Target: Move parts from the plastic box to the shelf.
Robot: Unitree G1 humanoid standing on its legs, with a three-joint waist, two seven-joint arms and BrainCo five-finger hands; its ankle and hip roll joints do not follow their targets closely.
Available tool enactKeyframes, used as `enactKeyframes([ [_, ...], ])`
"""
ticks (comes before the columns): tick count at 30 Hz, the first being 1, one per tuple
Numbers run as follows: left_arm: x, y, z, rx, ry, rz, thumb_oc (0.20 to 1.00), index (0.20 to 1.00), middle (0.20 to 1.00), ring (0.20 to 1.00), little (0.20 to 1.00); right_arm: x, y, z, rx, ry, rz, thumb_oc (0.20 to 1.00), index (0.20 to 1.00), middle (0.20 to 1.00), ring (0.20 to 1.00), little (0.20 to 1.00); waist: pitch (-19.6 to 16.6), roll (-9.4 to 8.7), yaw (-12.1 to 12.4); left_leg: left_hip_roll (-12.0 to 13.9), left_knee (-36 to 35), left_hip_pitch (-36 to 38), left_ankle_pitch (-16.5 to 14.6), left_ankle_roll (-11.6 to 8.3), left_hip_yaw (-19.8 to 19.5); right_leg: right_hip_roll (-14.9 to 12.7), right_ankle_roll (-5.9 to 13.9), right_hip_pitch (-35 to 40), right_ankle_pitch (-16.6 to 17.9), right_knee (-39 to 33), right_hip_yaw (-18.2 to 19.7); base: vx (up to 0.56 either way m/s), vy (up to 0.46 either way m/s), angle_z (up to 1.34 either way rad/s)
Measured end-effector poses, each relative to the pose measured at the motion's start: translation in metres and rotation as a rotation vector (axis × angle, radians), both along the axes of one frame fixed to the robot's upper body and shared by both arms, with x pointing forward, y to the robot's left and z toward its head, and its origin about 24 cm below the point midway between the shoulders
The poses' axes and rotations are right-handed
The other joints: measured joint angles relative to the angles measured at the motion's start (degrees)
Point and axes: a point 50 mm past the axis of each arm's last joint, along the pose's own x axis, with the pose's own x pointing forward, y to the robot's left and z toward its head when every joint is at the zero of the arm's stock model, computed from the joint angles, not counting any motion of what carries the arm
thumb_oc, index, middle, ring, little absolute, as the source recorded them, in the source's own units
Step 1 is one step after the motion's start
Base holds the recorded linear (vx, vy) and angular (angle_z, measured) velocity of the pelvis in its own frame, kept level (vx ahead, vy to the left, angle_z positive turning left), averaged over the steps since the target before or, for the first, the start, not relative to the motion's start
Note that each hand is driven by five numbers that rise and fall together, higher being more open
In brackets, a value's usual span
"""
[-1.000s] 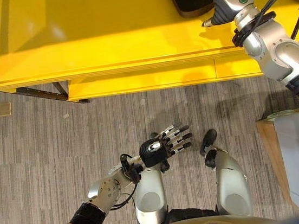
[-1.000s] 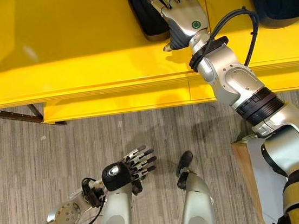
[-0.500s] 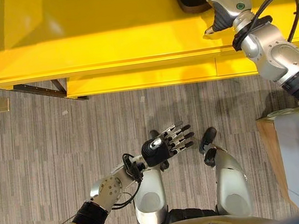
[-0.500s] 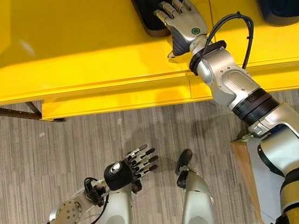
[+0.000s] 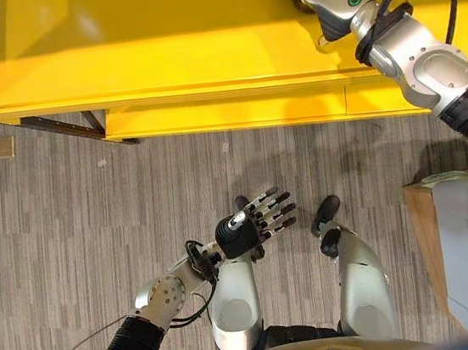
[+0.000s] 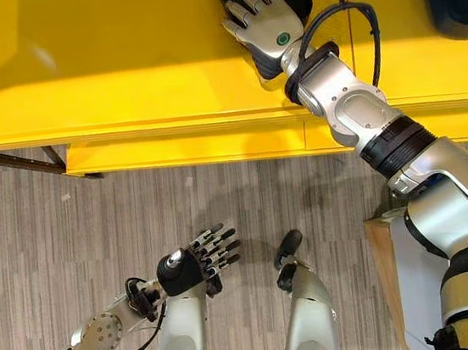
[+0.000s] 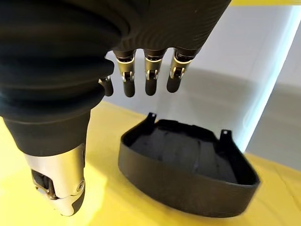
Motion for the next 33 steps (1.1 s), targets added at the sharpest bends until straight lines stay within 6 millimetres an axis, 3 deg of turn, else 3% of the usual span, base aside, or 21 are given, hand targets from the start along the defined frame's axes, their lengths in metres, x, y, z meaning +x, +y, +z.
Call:
enactKeyframes([
  [8,0.003,-0.001,0.005,0.035,0.009,0.019,1.0,1.0,1.0,1.0,1.0,0.011,-0.021,-0.005,0.437,0.28,-0.096,1.0,1.0,1.0,1.0,1.0,0.1,-0.22,0.0,0.4,0.7,-2.0,0.1,0.06,-0.4,0.0,-0.22,-1.7,-0.2,0.7,-0.3,0.0,-0.027,0.02],
  [11,0.003,-0.003,0.007,0.043,0.005,0.023,1.0,1.0,1.0,1.0,1.0,0.013,-0.024,-0.006,0.508,0.337,-0.106,1.0,1.0,1.0,1.0,1.0,0.1,-0.26,0.0,0.5,0.7,-2.1,0.1,0.02,-0.4,0.0,-0.43,-1.8,-0.3,1.0,-0.3,0.0,0.0,0.0],
  [19,0.008,-0.004,0.01,0.068,0.006,0.04,1.0,1.0,1.0,1.0,1.0,0.021,-0.041,-0.005,0.671,0.269,-0.21,1.0,1.0,1.0,1.0,1.0,0.1,-0.27,-0.2,0.5,0.8,-2.9,0.3,0.06,-1.0,0.0,-0.45,-2.1,-0.3,1.0,-0.8,0.01,0.0,0.03],
  [23,0.009,-0.004,0.009,0.083,0.024,0.06,1.0,1.0,1.0,1.0,1.0,0.021,-0.041,-0.003,0.644,0.257,-0.225,1.0,1.0,1.0,1.0,1.0,0.1,-0.28,-0.1,0.5,0.9,-3.1,0.3,0.07,-1.2,0.0,-0.45,-2.2,-0.3,1.0,-0.9,0.0,0.001,0.01],
  [25,0.01,-0.004,0.009,0.079,0.027,0.064,1.0,1.0,1.0,1.0,1.0,0.021,-0.04,-0.003,0.628,0.267,-0.229,0.774,0.774,0.774,0.774,0.774,0.2,-0.28,-0.1,0.5,1.0,-3.1,0.3,0.07,-1.3,0.0,-0.46,-2.2,-0.3,1.0,-0.9,0.0,0.0,0.0],
  [26,0.01,-0.004,0.009,0.08,0.028,0.064,1.0,1.0,1.0,1.0,1.0,0.021,-0.04,-0.003,0.625,0.273,-0.228,0.592,0.592,0.592,0.592,0.592,0.2,-0.28,-0.2,0.5,1.0,-3.1,0.3,0.07,-1.3,0.0,-0.46,-2.2,-0.3,1.0,-0.9,0.0,0.0,0.0],
  [27,0.01,-0.004,0.009,0.08,0.029,0.064,1.0,1.0,1.0,1.0,1.0,0.02,-0.038,0.0,0.623,0.264,-0.221,0.944,0.944,0.944,0.944,0.944,0.1,-0.28,-0.2,0.5,1.0,-3.2,0.3,0.07,-1.3,0.0,-0.45,-2.2,-0.3,1.0,-0.9,0.0,0.0,0.0],
  [28,0.01,-0.004,0.009,0.08,0.029,0.064,1.0,1.0,1.0,1.0,1.0,0.02,-0.038,0.004,0.623,0.255,-0.221,1.0,1.0,1.0,1.0,1.0,0.1,-0.28,-0.2,0.6,1.0,-3.2,0.3,0.08,-1.3,0.0,-0.45,-2.3,-0.3,1.0,-0.9,0.0,0.0,0.0],
  [33,0.01,-0.002,0.01,0.08,0.027,0.07,1.0,1.0,1.0,1.0,1.0,0.02,-0.037,0.005,0.616,0.285,-0.23,1.0,1.0,1.0,1.0,1.0,0.2,-0.41,-0.2,0.7,1.3,-3.3,0.3,0.06,-1.3,0.0,-0.47,-2.3,-0.3,1.1,-0.9,0.0,0.0,0.0],
])
